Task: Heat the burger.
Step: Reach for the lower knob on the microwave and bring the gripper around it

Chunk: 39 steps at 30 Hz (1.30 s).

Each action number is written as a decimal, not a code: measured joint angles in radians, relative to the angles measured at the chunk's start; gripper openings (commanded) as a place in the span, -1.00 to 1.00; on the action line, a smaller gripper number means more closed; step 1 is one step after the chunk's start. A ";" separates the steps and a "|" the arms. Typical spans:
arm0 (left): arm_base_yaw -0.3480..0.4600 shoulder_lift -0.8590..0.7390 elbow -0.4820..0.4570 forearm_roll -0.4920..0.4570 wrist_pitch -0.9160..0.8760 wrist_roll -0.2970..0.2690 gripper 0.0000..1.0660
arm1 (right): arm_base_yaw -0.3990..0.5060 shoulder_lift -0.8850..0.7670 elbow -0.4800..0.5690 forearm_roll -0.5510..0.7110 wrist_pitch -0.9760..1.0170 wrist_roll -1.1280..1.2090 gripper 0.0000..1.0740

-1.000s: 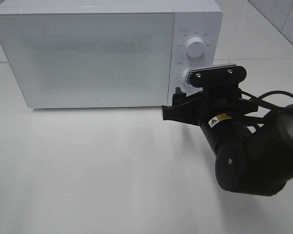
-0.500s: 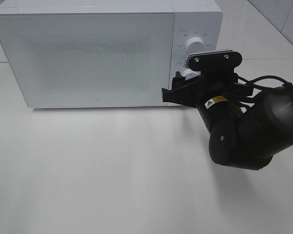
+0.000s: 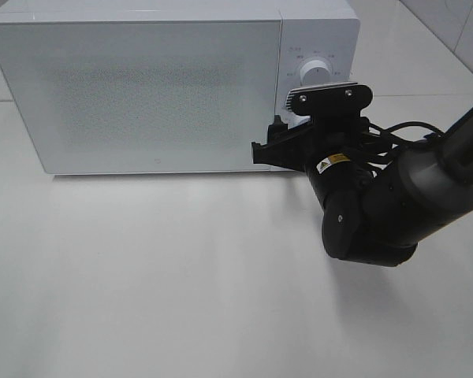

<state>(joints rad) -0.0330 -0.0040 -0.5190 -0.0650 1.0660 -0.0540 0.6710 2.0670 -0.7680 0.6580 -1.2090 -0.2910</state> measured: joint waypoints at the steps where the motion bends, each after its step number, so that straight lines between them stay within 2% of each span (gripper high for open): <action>1: 0.000 0.000 0.000 0.000 0.000 0.000 0.88 | 0.000 0.000 0.000 0.000 0.000 0.000 0.42; 11: 0.000 0.000 0.000 0.000 0.000 0.000 0.88 | -0.024 0.022 -0.049 0.016 0.000 0.000 0.42; 33: 0.000 0.000 0.000 0.000 0.000 0.000 0.88 | -0.030 0.039 -0.049 0.013 0.009 0.001 0.42; 36: 0.000 0.000 0.000 0.000 0.000 0.000 0.88 | -0.030 0.039 -0.049 0.007 0.016 0.001 0.39; 38: 0.000 0.000 0.000 0.000 0.000 0.000 0.88 | -0.030 0.039 -0.049 -0.009 0.033 0.001 0.19; 39: 0.000 0.000 0.000 0.000 0.000 0.000 0.88 | -0.030 0.039 -0.049 -0.009 0.033 0.001 0.19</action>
<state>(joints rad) -0.0330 -0.0040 -0.5190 -0.0650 1.0660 -0.0540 0.6410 2.1060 -0.8170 0.6490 -1.1760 -0.2900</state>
